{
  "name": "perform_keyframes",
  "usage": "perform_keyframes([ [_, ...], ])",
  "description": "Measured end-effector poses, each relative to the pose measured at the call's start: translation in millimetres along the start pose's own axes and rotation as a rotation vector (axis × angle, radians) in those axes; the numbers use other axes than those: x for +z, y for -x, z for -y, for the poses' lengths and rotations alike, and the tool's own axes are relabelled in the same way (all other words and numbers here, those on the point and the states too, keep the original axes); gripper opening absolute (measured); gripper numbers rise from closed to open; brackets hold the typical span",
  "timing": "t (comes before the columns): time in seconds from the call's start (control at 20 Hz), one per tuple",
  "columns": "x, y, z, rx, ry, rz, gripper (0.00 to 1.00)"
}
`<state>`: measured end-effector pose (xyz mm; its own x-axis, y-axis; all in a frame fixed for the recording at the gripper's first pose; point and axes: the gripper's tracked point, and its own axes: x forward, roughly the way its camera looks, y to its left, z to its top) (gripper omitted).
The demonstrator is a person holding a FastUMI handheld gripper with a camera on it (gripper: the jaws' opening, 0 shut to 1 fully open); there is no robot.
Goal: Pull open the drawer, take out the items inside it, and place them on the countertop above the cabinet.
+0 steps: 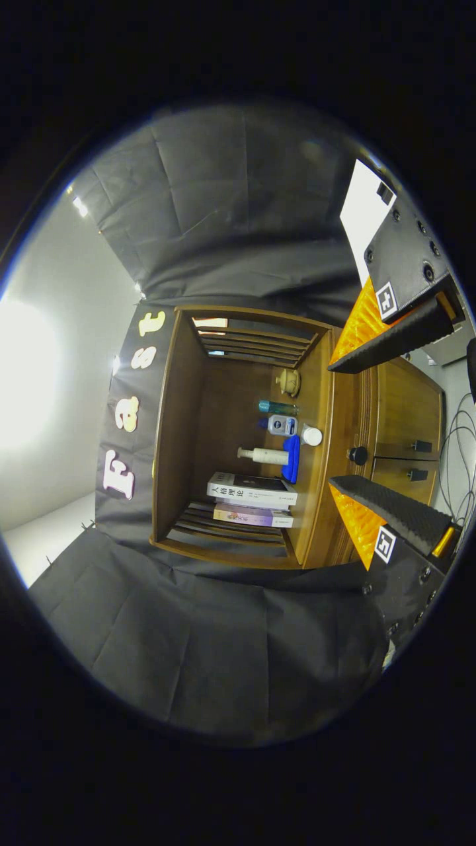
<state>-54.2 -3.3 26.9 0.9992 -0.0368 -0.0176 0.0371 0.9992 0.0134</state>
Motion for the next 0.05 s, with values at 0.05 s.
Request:
perform_keyframes([
  [0.05, -0.7, 0.1, 0.9, -0.001, 0.0, 0.0, 0.97],
])
